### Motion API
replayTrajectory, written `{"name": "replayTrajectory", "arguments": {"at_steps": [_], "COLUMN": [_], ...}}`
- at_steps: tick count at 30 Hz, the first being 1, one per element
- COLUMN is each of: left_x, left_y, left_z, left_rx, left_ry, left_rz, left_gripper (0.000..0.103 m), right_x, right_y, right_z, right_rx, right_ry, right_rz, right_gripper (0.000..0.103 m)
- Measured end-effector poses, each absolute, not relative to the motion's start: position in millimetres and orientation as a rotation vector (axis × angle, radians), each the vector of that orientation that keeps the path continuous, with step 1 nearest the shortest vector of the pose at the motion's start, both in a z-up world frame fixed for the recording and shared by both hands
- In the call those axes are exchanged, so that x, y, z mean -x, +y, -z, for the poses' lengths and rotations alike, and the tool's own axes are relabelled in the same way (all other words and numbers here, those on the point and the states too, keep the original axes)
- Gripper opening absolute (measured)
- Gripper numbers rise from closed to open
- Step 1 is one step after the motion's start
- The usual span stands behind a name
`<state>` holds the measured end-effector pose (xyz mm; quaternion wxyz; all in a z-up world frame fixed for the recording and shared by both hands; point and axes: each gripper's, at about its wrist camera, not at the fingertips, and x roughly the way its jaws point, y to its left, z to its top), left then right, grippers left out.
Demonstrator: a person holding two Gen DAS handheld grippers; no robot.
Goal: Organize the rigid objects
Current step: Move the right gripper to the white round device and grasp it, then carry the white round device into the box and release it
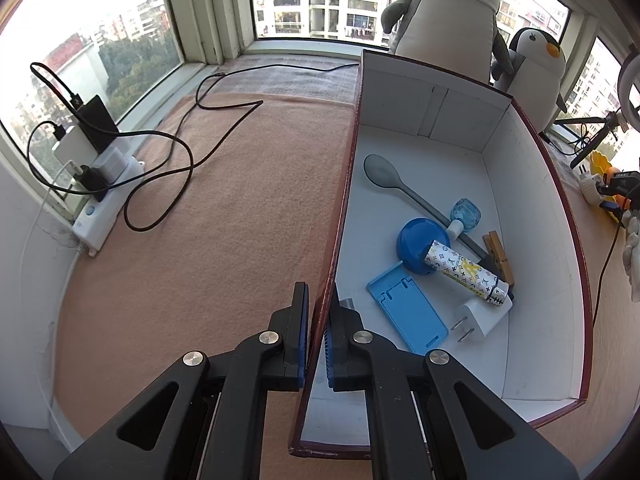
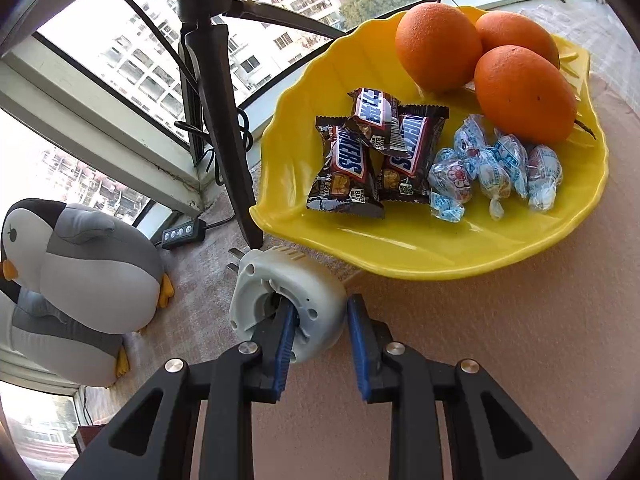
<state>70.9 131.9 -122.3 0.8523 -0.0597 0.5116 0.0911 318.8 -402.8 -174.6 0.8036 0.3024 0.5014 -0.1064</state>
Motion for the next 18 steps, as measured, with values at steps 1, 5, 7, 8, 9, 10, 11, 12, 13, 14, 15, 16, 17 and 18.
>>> {"name": "replayTrajectory", "arguments": {"at_steps": [1, 5, 7, 8, 9, 10, 11, 12, 13, 14, 15, 16, 17, 18], "left_x": [-71.7, -72.2, -72.8, -73.0, -73.1, -73.2, -73.1, -73.2, -73.0, -73.0, -73.4, -73.5, -73.4, -73.4], "left_y": [131.5, 130.1, 129.7, 129.8, 130.0, 130.2, 130.4, 130.5, 130.8, 131.0, 131.1, 131.2, 131.3, 131.4], "left_z": [122.6, 123.7, 124.9, 125.3, 125.7, 125.9, 126.0, 126.2, 126.7, 127.4, 128.7, 129.6, 130.0, 130.1], "left_rx": [0.124, 0.116, 0.11, 0.111, 0.111, 0.112, 0.114, 0.116, 0.119, 0.122, 0.123, 0.123, 0.123, 0.121], "left_ry": [1.08, 1.085, 1.087, 1.088, 1.089, 1.089, 1.089, 1.089, 1.09, 1.091, 1.094, 1.097, 1.097, 1.096], "left_rz": [-0.186, -0.183, -0.183, -0.184, -0.184, -0.184, -0.184, -0.184, -0.184, -0.184, -0.184, -0.185, -0.185, -0.185], "left_gripper": [0.006, 0.009, 0.009, 0.009, 0.009, 0.009, 0.009, 0.009, 0.009, 0.009, 0.009, 0.009, 0.009, 0.009], "right_x": [-316.1, -304.4, -298.1, -294.7, -291.6, -290.0, -286.9, -282.7, -278.4, -274.1, -269.9, -265.1, -260.1, -254.5], "right_y": [-401.8, -398.8, -397.2, -396.1, -394.8, -392.0, -390.6, -389.5, -388.1, -386.2, -383.4, -380.0, -375.6, -370.1], "right_z": [173.6, 169.8, 168.6, 167.7, 166.7, 166.1, 165.1, 163.5, 161.3, 158.4, 155.3, 151.1, 146.8, 141.6], "right_rx": [-0.642, -0.625, -0.625, -0.622, -0.619, -0.619, -0.62, -0.622, -0.621, -0.617, -0.611, -0.604, -0.595, -0.584], "right_ry": [1.072, 1.067, 1.067, 1.067, 1.067, 1.067, 1.066, 1.064, 1.061, 1.059, 1.058, 1.056, 1.055, 1.053], "right_rz": [0.225, 0.209, 0.197, 0.19, 0.183, 0.174, 0.164, 0.156, 0.147, 0.137, 0.124, 0.106, 0.086, 0.061], "right_gripper": [0.023, 0.023, 0.023, 0.023, 0.023, 0.023, 0.023, 0.023, 0.023, 0.023, 0.023, 0.023, 0.023, 0.023]}}
